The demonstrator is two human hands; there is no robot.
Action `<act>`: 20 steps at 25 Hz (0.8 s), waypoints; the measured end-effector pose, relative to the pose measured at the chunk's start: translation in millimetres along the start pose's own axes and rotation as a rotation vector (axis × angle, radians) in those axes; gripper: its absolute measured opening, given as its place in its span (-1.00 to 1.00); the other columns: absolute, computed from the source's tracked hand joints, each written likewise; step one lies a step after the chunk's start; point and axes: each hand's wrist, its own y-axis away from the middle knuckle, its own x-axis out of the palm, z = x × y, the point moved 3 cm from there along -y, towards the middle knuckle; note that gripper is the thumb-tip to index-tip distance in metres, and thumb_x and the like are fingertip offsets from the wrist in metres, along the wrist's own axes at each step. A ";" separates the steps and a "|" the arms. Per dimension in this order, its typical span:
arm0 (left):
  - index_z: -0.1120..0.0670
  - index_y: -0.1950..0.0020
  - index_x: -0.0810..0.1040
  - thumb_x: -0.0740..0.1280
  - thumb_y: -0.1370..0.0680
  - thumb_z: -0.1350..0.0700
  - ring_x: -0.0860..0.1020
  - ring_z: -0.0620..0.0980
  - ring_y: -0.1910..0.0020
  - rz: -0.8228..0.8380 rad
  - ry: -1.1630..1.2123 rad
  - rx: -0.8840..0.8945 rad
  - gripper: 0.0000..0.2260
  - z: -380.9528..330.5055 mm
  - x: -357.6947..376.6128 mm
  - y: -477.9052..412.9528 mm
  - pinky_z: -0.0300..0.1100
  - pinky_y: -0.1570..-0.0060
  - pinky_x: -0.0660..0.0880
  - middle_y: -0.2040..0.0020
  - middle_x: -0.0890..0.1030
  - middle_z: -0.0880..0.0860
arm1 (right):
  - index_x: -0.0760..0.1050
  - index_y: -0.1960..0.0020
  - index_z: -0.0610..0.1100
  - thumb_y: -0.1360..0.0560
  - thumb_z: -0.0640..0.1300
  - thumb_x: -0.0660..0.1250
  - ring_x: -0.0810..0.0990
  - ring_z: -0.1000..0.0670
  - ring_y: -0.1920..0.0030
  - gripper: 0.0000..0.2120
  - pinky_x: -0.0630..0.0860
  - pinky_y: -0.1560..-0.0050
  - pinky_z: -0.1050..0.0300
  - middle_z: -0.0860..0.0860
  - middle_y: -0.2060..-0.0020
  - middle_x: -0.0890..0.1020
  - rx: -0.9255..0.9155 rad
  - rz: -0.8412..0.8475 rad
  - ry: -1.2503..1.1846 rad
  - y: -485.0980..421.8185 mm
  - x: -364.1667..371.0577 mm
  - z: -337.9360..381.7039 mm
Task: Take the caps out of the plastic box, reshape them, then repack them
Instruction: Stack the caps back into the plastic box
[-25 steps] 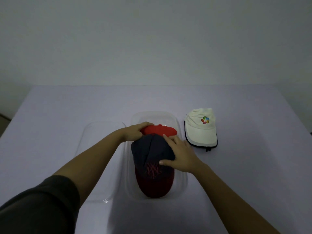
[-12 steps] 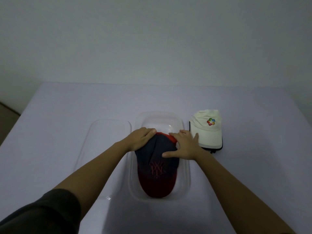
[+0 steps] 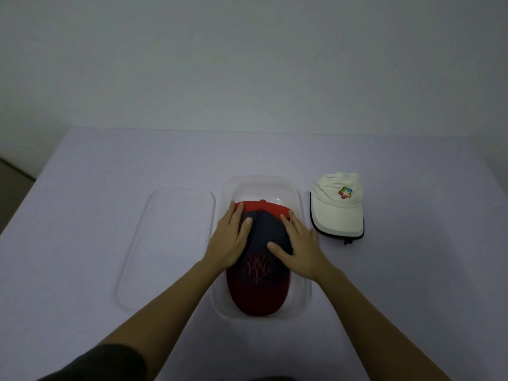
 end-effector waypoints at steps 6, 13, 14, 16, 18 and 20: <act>0.11 -0.53 0.09 0.01 -0.64 -0.04 0.05 0.03 -0.53 -0.138 -0.036 0.019 -0.52 -2.0 4.4 0.2 -0.20 -0.44 -0.03 -0.55 0.06 0.11 | -0.07 -0.54 -0.03 -0.40 0.45 -0.02 -0.07 0.01 -0.53 -0.13 -0.19 -0.43 -0.31 0.02 -0.54 -0.13 0.040 0.005 0.101 -6.2 -7.2 4.8; 0.03 -0.53 0.07 -0.08 -0.55 -0.22 0.04 0.01 -0.53 -0.144 -0.188 0.214 -0.40 -1.2 9.8 18.6 -0.10 -0.48 0.03 -0.56 0.04 0.07 | 0.42 -0.33 -0.06 -0.50 0.12 -0.04 0.33 -0.12 -0.40 -0.47 0.25 -0.35 -0.27 -0.03 -0.34 0.45 -0.042 -0.277 -0.109 -14.6 -32.6 -12.4; 0.01 -0.53 0.07 -0.05 -0.56 -0.24 0.04 0.03 -0.53 -0.138 -0.237 0.260 -0.41 -0.4 11.1 21.2 -0.05 -0.47 0.05 -0.56 0.04 0.09 | 0.38 -0.37 -0.04 -0.53 0.05 -0.04 0.27 -0.10 -0.44 -0.52 0.17 -0.39 -0.28 0.00 -0.37 0.43 -0.054 -0.233 -0.093 -18.1 -34.2 -9.7; -0.01 -0.53 0.04 -0.05 -0.56 -0.26 0.01 0.07 -0.53 -0.102 -0.359 0.351 -0.40 1.8 16.1 25.6 0.03 -0.45 0.05 -0.55 0.02 0.07 | 0.29 -0.42 -0.01 -0.60 -0.07 -0.04 0.14 -0.03 -0.49 -0.59 -0.02 -0.46 -0.25 0.06 -0.42 0.36 -0.039 -0.103 -0.049 -24.8 -36.2 -4.2; 0.04 -0.53 0.01 -0.07 -0.56 -0.28 -0.02 0.07 -0.52 -0.064 -0.439 0.349 -0.37 3.5 20.4 26.8 0.08 -0.43 0.07 -0.54 0.01 0.05 | 0.28 -0.43 -0.01 -0.63 -0.10 -0.04 0.10 -0.01 -0.51 -0.61 -0.09 -0.46 -0.22 0.05 -0.44 0.33 -0.009 0.012 0.000 -29.1 -36.1 -0.5; 0.11 -0.52 0.05 -0.09 -0.57 -0.27 -0.01 0.08 -0.52 -0.060 -0.492 0.319 -0.36 2.9 21.9 29.4 0.11 -0.41 0.09 -0.53 0.05 0.09 | 0.27 -0.44 -0.02 -0.64 -0.04 -0.04 0.12 -0.02 -0.50 -0.61 -0.05 -0.46 -0.21 0.03 -0.45 0.31 -0.014 0.021 0.017 -28.4 -32.0 1.4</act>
